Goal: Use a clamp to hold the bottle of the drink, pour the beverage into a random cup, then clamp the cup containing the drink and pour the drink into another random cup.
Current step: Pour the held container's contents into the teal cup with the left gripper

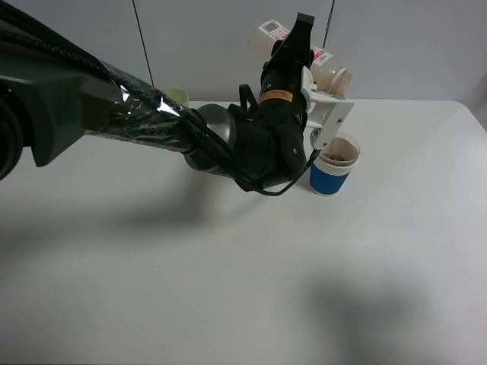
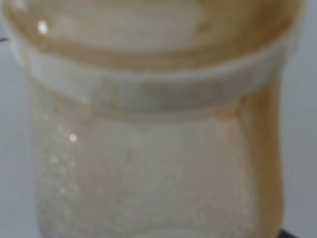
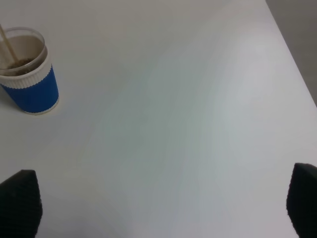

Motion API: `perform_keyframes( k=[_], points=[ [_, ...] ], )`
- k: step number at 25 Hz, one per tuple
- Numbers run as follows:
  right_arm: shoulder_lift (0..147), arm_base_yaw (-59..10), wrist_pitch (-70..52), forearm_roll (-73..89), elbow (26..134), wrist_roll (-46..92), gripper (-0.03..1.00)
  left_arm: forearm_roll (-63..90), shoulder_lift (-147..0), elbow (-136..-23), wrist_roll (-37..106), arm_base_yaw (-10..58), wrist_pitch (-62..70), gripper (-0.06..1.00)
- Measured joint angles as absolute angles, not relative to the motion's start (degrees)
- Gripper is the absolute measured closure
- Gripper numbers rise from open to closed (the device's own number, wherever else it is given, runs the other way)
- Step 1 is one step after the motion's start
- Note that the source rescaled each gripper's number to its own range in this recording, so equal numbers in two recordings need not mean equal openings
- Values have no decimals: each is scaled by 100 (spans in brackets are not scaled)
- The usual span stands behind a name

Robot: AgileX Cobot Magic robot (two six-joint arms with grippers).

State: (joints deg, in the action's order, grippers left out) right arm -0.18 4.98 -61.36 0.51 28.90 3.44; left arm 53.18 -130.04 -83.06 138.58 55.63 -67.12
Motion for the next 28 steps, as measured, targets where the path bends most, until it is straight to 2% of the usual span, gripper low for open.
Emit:
perform_keyframes(
  k=[28],
  points=[
    [-18,498,-6136,51,2890,344,-3,4295,-13004,-8306,13922,5563,-6712,93]
  ],
)
